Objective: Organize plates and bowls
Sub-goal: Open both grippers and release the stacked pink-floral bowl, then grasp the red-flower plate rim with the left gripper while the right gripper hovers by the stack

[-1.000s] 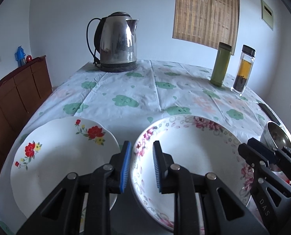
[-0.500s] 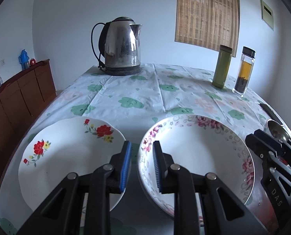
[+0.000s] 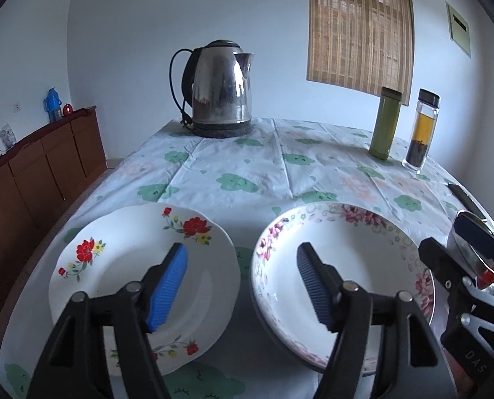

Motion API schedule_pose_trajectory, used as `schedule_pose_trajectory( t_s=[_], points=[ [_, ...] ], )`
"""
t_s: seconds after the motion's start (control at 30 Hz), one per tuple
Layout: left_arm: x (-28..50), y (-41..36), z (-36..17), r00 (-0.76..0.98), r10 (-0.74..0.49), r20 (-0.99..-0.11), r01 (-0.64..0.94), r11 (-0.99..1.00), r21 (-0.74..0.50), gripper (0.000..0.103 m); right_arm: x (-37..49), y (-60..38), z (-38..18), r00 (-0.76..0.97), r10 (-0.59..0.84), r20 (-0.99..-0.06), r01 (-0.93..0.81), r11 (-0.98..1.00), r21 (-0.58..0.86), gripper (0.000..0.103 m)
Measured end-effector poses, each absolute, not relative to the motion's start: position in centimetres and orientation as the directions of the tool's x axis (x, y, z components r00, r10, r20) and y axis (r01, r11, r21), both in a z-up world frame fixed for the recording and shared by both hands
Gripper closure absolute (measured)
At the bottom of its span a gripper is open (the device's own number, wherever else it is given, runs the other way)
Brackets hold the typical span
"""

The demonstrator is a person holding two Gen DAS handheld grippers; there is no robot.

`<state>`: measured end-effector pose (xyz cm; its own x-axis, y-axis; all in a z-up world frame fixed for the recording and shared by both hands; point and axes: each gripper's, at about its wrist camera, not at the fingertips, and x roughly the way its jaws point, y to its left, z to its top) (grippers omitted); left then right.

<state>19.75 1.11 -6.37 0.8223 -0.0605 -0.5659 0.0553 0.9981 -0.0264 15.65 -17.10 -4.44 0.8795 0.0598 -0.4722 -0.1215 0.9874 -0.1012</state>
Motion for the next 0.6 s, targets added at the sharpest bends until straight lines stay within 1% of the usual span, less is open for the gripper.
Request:
schedule_pose_trajectory(
  t_s=[0.3, 0.4, 0.47, 0.5, 0.53, 0.6],
  points=[
    [19.8, 1.6, -6.5, 0.821, -0.037, -0.57, 0.033, 0.999, -0.017, 0.028, 15.1, -16.7, -4.2, 0.893, 0.069, -0.445, -0.137, 0.983, -0.12, 0.038],
    [19.6, 1.9, -6.4, 0.824, -0.029, -0.565, 0.022, 1.0, -0.019, 0.024, 14.9, -16.6, -4.1, 0.899, 0.07, -0.432, -0.137, 0.982, -0.127, 0.038],
    [19.5, 2.1, -6.4, 0.826, -0.029, -0.563, 0.02, 1.0, -0.022, 0.019, 14.7, -16.5, -4.1, 0.903, 0.076, -0.424, -0.141, 0.982, -0.126, 0.035],
    [19.4, 2.1, -6.4, 0.827, -0.024, -0.561, 0.016, 1.0, -0.019, 0.017, 14.7, -16.5, -4.1, 0.903, 0.076, -0.422, -0.141, 0.982, -0.127, 0.029],
    [19.3, 2.2, -6.4, 0.83, -0.02, -0.558, 0.012, 1.0, -0.017, 0.014, 14.7, -16.5, -4.1, 0.904, 0.073, -0.42, -0.139, 0.982, -0.129, 0.027],
    [19.2, 2.3, -6.3, 0.832, -0.021, -0.554, 0.012, 1.0, -0.019, 0.013, 14.6, -16.5, -4.0, 0.906, 0.082, -0.415, -0.147, 0.981, -0.127, 0.027]
  ],
)
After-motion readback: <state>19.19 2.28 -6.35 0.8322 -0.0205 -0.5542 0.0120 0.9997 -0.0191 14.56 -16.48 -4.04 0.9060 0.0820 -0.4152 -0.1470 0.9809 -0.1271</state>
